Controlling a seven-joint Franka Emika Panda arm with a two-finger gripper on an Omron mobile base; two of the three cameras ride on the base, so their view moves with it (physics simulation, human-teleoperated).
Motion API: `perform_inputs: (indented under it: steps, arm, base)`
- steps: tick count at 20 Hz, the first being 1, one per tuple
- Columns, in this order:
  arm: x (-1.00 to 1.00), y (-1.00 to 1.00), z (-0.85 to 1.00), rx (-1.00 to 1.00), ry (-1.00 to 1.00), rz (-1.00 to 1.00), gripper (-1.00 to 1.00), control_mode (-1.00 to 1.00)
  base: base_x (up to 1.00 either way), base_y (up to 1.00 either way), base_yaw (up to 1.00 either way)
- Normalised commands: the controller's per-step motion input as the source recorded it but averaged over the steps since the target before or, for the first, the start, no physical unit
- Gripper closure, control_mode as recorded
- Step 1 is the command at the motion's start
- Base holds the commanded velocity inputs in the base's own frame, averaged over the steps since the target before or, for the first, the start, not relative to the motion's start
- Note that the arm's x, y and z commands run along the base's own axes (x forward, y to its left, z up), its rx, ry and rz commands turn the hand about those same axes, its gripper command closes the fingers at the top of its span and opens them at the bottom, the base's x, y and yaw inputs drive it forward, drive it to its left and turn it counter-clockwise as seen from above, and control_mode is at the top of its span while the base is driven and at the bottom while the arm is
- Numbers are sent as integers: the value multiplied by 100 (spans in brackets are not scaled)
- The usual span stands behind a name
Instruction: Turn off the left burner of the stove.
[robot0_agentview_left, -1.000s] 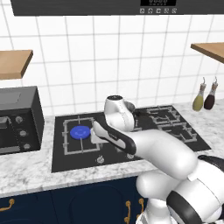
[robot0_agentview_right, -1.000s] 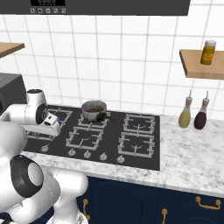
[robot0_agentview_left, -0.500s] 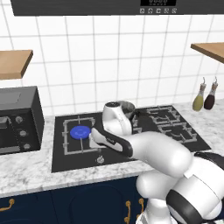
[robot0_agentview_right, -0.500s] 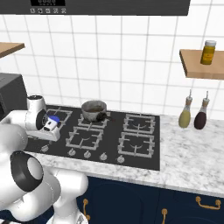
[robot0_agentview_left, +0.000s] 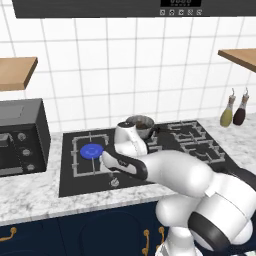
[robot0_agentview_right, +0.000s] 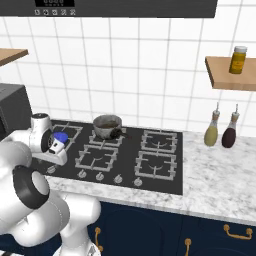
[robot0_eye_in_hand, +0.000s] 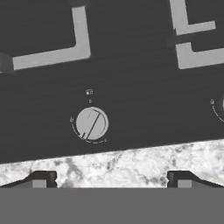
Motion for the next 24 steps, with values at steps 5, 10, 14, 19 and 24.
perform_inputs:
  steps: [5,10,14,19,24]
  arm:
    - [7,2,-12,0,1,-4,-100,-100]
    - [11,0,-14,0,4,-4,-100,-100]
    - [12,3,-10,0,5,-5,-100,-100]
    - [10,5,-14,0,5,-5,-100,-100]
    - [11,7,-12,0,4,-5,-100,-100]
  base:
    - [0,0,0]
    - [0,0,0]
    - [0,0,0]
    - [0,0,0]
    - [0,0,0]
